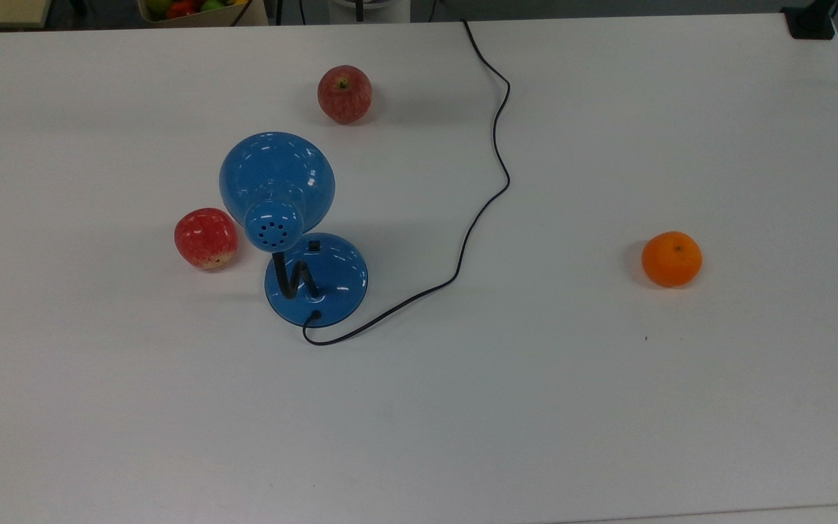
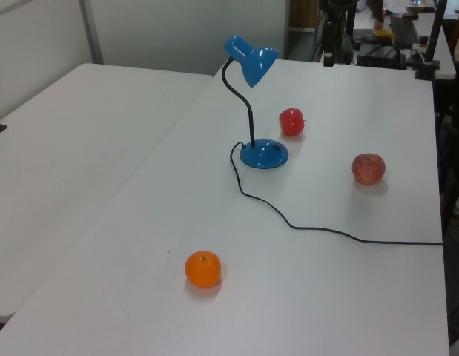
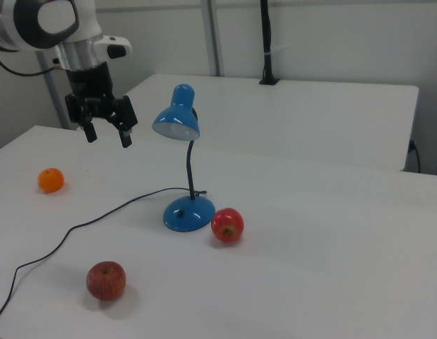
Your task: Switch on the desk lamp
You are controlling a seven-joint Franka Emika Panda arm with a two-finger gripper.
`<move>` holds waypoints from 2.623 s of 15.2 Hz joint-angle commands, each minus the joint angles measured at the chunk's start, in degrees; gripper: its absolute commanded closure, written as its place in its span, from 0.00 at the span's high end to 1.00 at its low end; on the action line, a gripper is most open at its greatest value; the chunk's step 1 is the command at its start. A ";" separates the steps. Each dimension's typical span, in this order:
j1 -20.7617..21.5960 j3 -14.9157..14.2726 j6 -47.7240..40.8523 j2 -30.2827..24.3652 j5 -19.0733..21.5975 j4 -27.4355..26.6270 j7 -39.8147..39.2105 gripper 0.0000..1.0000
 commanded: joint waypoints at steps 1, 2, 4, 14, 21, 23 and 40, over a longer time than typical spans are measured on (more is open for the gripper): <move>-0.12 -0.69 -0.05 -0.29 1.06 0.39 -0.38 1.00; -0.04 -0.69 -0.05 -0.21 1.06 0.39 -0.21 1.00; -0.21 -0.69 -0.05 -0.29 1.06 0.48 -0.12 1.00; -0.04 -0.78 -0.22 -0.12 0.71 0.04 -4.42 0.09; -0.48 -0.78 0.39 -0.12 1.06 -1.71 -7.06 0.00; -1.00 -0.78 3.72 -0.29 1.06 -4.78 -6.98 0.00; -3.55 -0.87 42.91 6.99 1.06 -26.77 -6.18 0.00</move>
